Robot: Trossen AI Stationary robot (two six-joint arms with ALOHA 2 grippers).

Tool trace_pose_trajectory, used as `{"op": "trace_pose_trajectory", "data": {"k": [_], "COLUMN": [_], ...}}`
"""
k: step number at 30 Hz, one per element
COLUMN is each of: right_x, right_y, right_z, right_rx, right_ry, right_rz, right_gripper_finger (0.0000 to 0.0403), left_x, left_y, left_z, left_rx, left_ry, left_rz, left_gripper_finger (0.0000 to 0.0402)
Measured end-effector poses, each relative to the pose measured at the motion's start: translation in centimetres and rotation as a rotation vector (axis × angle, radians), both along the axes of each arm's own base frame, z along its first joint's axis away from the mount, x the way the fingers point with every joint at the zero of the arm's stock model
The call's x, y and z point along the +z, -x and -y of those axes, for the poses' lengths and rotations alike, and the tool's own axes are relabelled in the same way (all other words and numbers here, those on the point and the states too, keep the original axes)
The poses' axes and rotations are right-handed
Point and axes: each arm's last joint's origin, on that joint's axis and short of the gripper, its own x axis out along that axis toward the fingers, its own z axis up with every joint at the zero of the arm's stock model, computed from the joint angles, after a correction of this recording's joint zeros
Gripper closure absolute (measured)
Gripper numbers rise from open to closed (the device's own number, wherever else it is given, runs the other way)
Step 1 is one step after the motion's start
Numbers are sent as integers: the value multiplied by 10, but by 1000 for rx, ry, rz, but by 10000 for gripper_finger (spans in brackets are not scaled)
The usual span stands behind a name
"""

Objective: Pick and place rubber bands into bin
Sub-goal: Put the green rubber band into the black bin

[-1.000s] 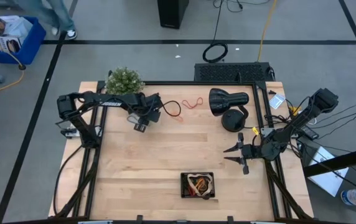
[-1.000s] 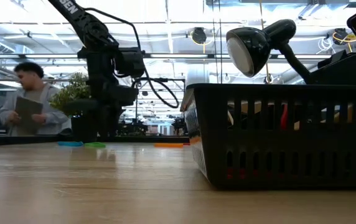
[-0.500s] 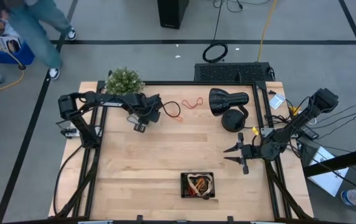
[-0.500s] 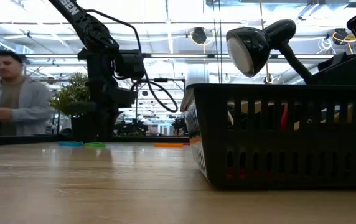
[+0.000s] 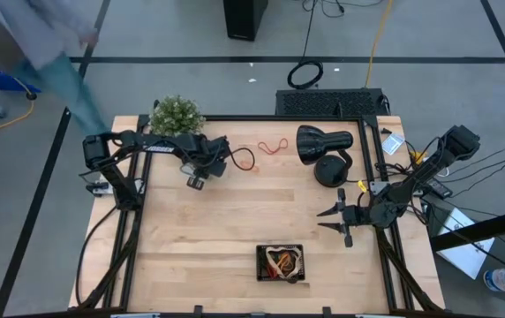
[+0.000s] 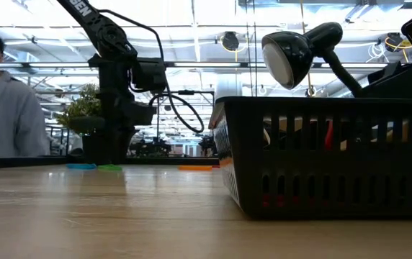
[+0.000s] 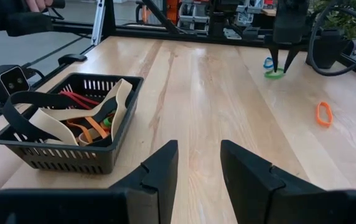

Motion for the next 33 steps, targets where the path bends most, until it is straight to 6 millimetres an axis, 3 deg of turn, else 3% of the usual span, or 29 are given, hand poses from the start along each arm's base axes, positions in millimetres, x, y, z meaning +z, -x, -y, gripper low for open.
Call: {"op": "trace_pose_trajectory", "data": {"k": [7, 17, 29, 33], "right_x": [0, -1, -2, -2], "right_y": [0, 0, 0, 0], "right_z": [0, 0, 0, 0], "right_rx": [0, -3, -3, -3], "right_ry": [0, -9, -2, -1], "right_rz": [0, -7, -16, -17], "right_gripper_finger": [287, 287, 286, 287], "left_x": [0, -21, -23, -23], "left_y": [0, -5, -4, -4], "left_z": [-1, -3, -3, -2], "left_rx": [1, -7, -16, -17], "left_ry": [17, 46, 48, 50], "left_rz": [11, -56, -64, -66], "left_gripper_finger": [314, 314, 314, 337]}}
